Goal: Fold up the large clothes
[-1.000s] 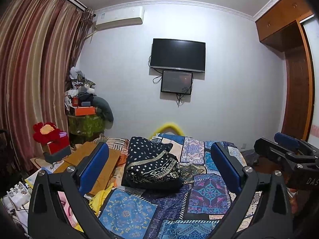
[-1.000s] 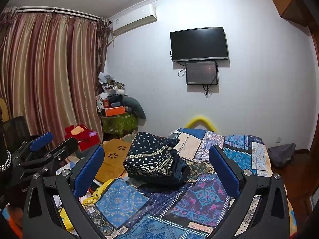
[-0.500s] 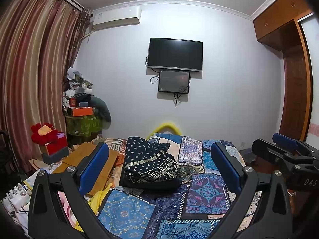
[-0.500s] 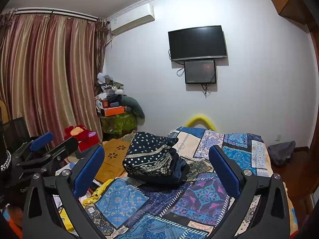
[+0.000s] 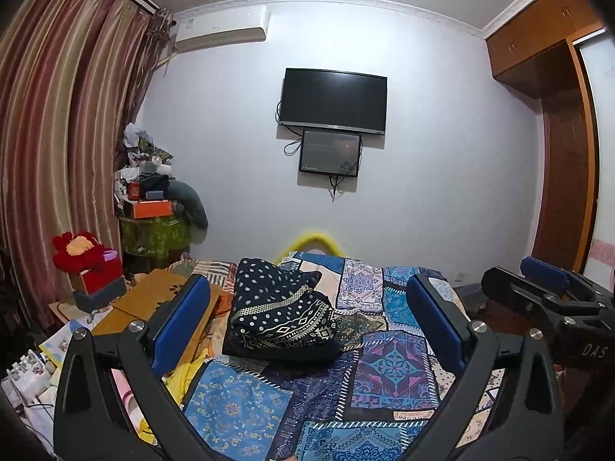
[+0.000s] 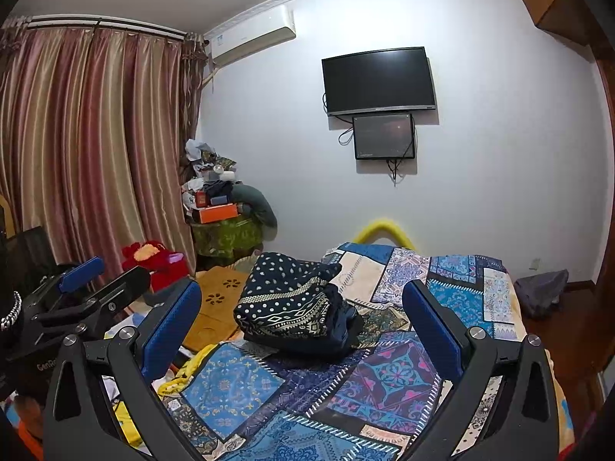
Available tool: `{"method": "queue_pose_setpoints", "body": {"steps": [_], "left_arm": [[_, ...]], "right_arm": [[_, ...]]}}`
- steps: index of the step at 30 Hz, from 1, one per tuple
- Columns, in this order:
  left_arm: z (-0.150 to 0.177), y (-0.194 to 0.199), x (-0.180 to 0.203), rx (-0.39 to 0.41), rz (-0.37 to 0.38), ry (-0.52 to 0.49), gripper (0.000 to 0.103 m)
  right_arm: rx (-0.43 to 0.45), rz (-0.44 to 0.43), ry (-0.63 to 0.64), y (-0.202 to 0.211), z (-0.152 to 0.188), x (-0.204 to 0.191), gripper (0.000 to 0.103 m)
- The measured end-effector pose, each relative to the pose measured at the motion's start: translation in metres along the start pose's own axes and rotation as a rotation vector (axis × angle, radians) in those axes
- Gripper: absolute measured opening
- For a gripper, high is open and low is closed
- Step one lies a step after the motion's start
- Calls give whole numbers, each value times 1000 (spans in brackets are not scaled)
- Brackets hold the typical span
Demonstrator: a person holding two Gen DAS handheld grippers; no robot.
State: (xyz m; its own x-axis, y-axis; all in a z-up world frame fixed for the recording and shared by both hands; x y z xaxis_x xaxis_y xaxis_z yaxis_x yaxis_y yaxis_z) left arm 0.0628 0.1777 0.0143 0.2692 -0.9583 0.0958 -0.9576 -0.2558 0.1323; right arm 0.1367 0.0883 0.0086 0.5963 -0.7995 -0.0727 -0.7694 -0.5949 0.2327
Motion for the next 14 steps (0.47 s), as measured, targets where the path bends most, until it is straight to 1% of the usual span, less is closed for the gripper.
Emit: {"method": "queue_pose_setpoints", "body": {"steps": [7,14], "left_arm": [[3,-2,2,-12,16,13,102],[6,-3,4,-20,11,4,102]], "right_arm": [[-5,3,6,-1,1,-1,103],[-11,4,5,-3,2,-1,103]]}}
Point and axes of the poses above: each gripper's, at about its wrist camera, not at the fingertips, and y roughly against the way its jaws point, x to its right, z to its underside, the point moved 8 cm from there along -y, roughly the way its jaws point, and after that the axes turned 2 degrees about z, right-handed, at the moved point
